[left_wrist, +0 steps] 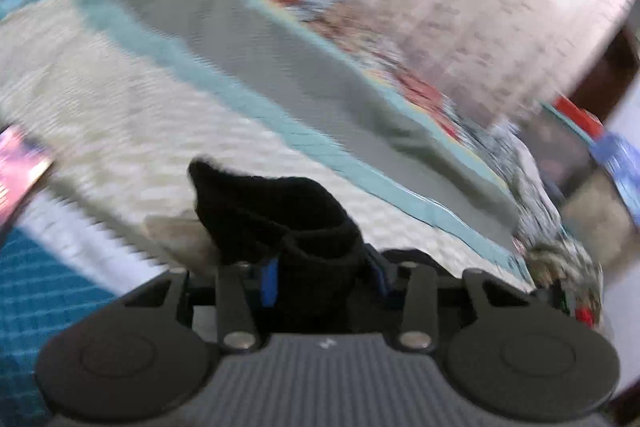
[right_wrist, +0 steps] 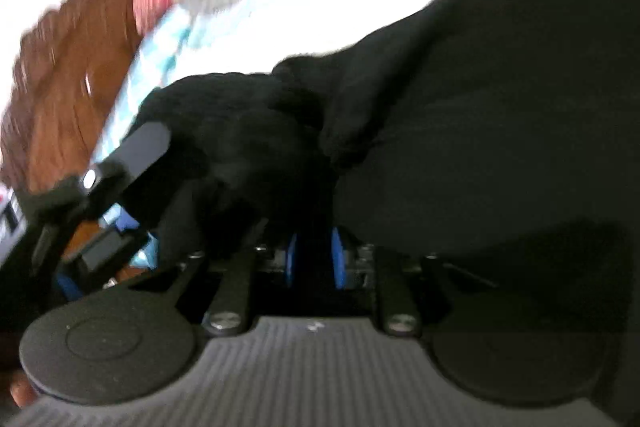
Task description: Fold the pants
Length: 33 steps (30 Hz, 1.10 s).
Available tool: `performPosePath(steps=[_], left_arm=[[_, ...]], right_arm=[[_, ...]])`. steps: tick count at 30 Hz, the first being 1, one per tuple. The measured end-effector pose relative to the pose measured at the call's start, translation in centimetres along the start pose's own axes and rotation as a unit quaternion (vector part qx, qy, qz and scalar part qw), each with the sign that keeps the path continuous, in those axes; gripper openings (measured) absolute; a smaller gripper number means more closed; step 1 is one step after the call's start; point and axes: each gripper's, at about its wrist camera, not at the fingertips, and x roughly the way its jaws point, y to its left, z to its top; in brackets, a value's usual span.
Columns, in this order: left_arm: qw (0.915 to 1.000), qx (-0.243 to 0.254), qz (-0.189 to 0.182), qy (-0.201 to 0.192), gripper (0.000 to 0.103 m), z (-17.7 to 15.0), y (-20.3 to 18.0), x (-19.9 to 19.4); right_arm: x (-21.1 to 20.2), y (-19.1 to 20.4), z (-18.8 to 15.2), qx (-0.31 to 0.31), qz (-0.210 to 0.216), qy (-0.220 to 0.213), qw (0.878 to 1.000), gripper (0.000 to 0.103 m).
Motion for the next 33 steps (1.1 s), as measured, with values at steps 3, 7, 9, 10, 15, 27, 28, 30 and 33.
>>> performPosePath(steps=[3, 7, 9, 10, 15, 27, 28, 30, 33], left_arm=[[0.9982, 0.051, -0.021, 0.024, 0.039, -1.0, -2.9, 1.7], [0.9922, 0.099, -0.014, 0.074, 0.042, -3.8, -5.1, 5.0], [0.9868, 0.125, 0.0, 0.103, 0.043, -5.1, -5.7, 6.3], [0.985, 0.138, -0.002, 0.104, 0.043, -5.5, -6.0, 6.1], [0.9773, 0.193, -0.028, 0.083, 0.07, -5.7, -5.9, 2.0], [0.9965, 0.08, 0.027, 0.002, 0.102, -0.3, 2.0, -2.7], [0.9961, 0.084, 0.026, 0.001, 0.102, -0.2, 1.5, -2.0], [0.994, 0.105, 0.028, 0.007, 0.102, -0.3, 0.3, -0.3], [0.9895, 0.14, 0.026, 0.025, 0.083, -1.3, -1.3, 1.7]], right_arm=[[-3.5, -1.6, -0.7, 0.011, -0.013, -0.05, 0.999, 0.026], [-7.3, -3.2, -1.3, 0.023, -0.036, -0.111, 0.993, 0.026], [-8.8, -3.5, -1.6, 0.022, -0.05, -0.14, 0.989, 0.028], [-9.1, -3.7, -1.5, 0.022, -0.053, -0.149, 0.987, 0.031], [-8.7, -2.3, -1.4, -0.004, -0.039, -0.158, 0.987, 0.044], [-8.2, 0.5, -1.4, -0.094, -0.024, -0.125, 0.987, 0.063], [-8.4, 0.5, -1.4, -0.094, -0.027, -0.124, 0.987, 0.064], [-8.5, 0.5, -1.3, -0.092, -0.035, -0.124, 0.987, 0.065], [-8.2, -0.4, -1.1, -0.063, -0.041, -0.114, 0.991, 0.065]])
